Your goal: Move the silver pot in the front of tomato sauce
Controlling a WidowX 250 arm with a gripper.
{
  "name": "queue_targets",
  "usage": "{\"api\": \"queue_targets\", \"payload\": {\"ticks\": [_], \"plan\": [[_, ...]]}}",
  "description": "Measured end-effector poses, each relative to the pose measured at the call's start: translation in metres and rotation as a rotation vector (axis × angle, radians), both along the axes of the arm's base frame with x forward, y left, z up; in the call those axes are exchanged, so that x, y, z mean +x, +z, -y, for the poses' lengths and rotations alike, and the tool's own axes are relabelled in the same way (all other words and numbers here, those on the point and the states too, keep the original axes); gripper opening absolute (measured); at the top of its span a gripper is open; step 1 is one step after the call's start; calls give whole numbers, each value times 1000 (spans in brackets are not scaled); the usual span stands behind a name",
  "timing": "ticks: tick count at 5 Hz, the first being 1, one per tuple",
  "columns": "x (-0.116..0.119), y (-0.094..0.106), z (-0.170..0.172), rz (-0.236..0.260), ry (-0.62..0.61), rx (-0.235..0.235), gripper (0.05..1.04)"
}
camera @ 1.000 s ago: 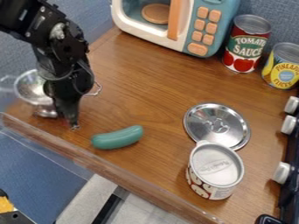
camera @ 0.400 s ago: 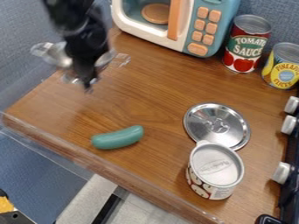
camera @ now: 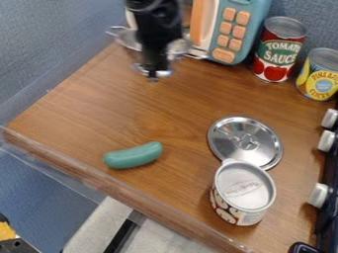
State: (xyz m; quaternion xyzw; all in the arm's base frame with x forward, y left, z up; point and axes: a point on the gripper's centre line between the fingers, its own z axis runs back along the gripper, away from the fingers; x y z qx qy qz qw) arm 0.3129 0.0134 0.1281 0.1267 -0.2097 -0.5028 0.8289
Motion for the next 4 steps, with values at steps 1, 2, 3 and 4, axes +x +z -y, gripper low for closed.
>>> {"api": "queue_targets", "payload": {"ticks": [1,2,3,4], "plan": [[17,-18,24,-45,-135,6,74],[34,-31,46,-70,-204,39,74],[49,-44,54,-75,-232,33,74],[57,-52,61,-69,-254,12,74]]}}
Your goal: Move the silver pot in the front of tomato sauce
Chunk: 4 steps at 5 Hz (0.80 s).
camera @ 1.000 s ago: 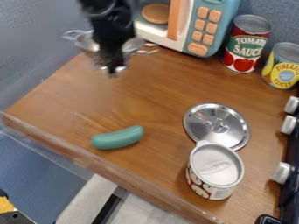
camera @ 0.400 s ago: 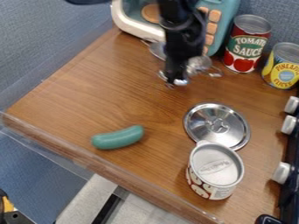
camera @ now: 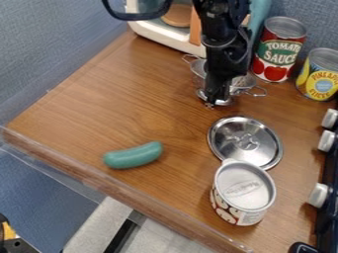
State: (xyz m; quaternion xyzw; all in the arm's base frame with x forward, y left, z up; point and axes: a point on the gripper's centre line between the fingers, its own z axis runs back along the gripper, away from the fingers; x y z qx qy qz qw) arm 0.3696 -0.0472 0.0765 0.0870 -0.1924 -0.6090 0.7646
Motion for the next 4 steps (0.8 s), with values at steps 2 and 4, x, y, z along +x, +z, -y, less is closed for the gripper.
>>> {"api": "queue_targets", "payload": {"ticks": [2,4], "plan": [[8,-6,10,-8,-27,-27,74],[7,-19,25,-71,-69,17,277]]}}
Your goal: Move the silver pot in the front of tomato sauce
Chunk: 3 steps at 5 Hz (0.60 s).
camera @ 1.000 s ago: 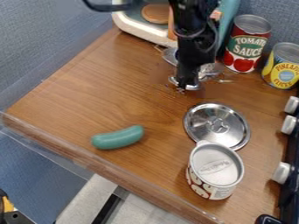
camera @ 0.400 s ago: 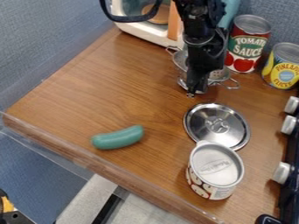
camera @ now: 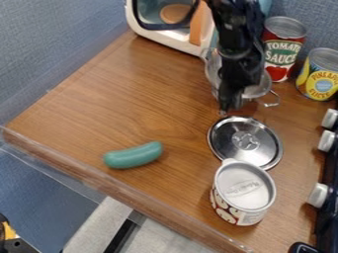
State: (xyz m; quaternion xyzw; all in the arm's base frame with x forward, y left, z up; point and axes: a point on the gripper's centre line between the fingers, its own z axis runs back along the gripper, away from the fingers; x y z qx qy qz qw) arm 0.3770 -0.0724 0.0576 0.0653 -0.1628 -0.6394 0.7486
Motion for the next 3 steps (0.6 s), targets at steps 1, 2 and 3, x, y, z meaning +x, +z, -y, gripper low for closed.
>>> {"api": "queue_targets", "payload": {"ticks": [1,2,3], "plan": [[0,0,1,0,22,2,554],[-1,0,1,-8,34,-4,856],[-1,5,2,0,35,-11,1021]]}}
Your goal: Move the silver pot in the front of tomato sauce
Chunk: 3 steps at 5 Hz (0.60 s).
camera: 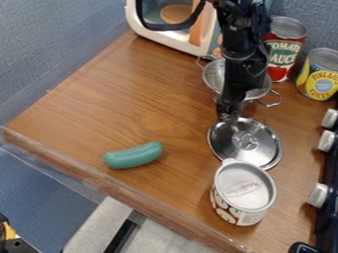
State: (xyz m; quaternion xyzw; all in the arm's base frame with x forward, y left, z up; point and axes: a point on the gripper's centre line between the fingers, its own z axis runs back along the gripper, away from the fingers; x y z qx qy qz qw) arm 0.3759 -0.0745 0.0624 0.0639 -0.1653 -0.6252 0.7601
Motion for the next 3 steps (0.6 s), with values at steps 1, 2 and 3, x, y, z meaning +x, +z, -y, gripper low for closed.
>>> {"api": "queue_targets", "payload": {"ticks": [1,2,3], "plan": [[-1,14,-1,21,2,-4,1011],[-6,43,-5,87,3,12,1007],[-7,44,-5,90,3,12,1007]]}}
